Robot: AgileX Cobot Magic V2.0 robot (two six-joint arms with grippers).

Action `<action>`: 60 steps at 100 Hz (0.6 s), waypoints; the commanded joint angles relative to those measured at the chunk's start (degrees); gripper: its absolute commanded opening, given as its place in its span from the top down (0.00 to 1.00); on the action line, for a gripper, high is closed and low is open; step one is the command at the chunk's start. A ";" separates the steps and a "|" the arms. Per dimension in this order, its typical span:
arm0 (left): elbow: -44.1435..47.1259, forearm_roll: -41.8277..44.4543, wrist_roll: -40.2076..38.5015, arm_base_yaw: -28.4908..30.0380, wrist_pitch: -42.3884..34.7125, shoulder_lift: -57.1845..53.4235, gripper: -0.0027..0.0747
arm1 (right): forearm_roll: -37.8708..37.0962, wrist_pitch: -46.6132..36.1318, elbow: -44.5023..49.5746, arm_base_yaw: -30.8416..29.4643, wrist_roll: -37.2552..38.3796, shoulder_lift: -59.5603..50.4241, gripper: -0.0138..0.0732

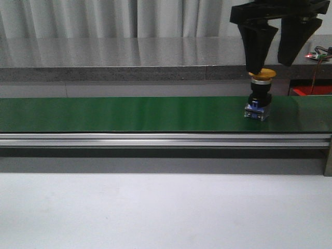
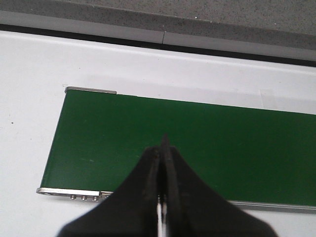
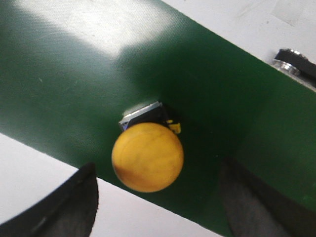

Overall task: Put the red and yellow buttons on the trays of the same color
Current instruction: 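Return the right gripper to the belt end and grasp the yellow button, then lower the yellow button into the yellow tray with the right gripper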

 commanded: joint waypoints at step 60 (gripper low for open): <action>-1.52 -1.38 0.15 -0.25 -3.59 -1.08 0.99 | -0.14 4.36 -1.27 -4.05 2.18 -0.81 0.72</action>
